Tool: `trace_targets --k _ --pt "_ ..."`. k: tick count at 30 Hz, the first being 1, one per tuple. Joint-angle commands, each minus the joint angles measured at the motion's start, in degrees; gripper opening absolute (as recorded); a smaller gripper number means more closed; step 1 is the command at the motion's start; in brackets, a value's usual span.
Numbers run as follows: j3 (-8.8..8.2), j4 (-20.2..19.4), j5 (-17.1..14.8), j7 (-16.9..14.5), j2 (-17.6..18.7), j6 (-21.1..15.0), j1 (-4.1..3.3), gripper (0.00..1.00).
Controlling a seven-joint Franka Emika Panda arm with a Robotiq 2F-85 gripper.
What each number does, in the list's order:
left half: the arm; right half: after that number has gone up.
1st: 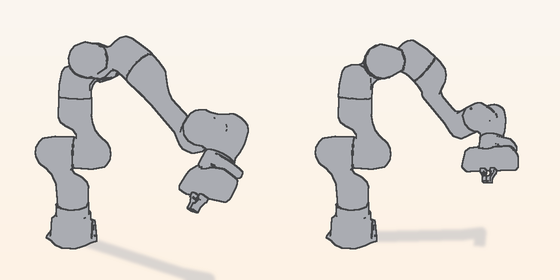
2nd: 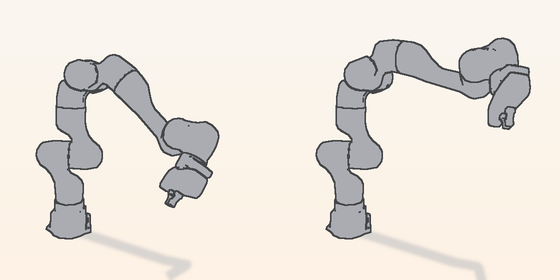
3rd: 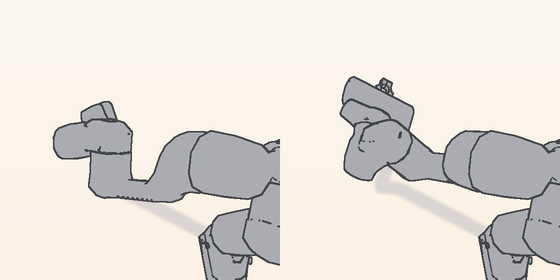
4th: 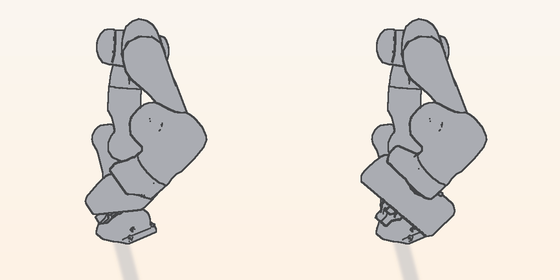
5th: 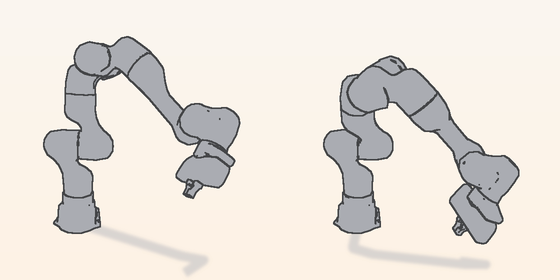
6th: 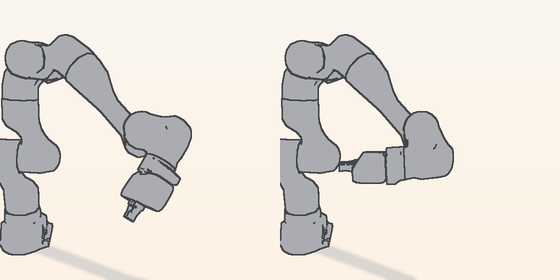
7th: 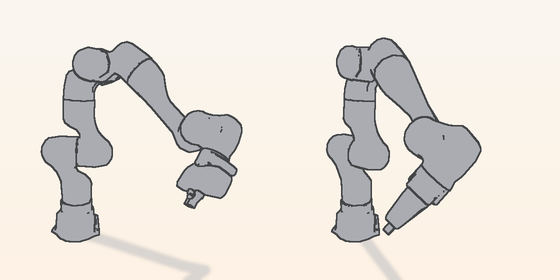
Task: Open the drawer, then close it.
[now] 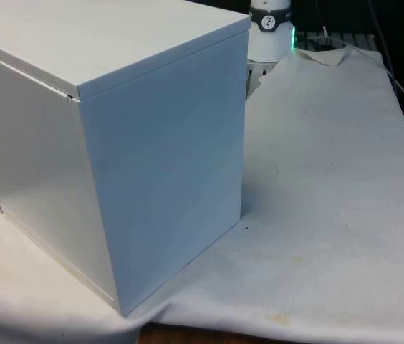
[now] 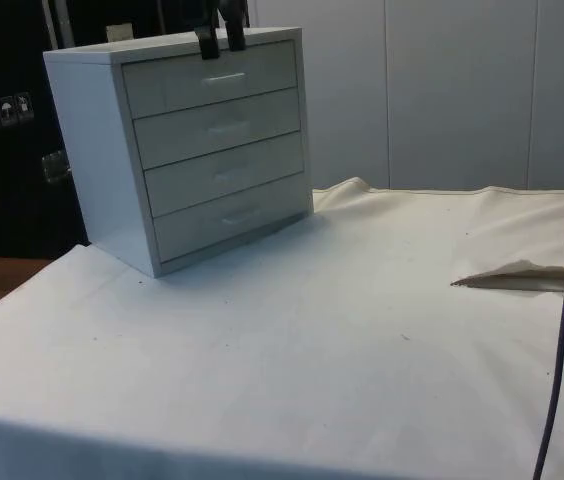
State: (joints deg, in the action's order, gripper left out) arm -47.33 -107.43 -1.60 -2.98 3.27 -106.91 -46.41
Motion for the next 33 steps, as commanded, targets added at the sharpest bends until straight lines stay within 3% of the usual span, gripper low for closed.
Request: trace_targets --k 1,9,26,27,33 --pt "0.11 -0.2 0.5 0.1 -0.3 -0.3 -0.17 1.00" --pt "0.63 -1.4 3.4 0.2 -1.8 -0.5 -0.57 1.00" --pt "1.55 -3.0 10.4 -0.7 -2.6 -1.7 -0.69 1.00" --pt "1.49 -2.5 9.8 -0.9 -2.3 -0.8 -0.57 1.00" --pt "1.78 -3.9 12.7 -1.3 -2.6 -2.9 -0.69 1.00"
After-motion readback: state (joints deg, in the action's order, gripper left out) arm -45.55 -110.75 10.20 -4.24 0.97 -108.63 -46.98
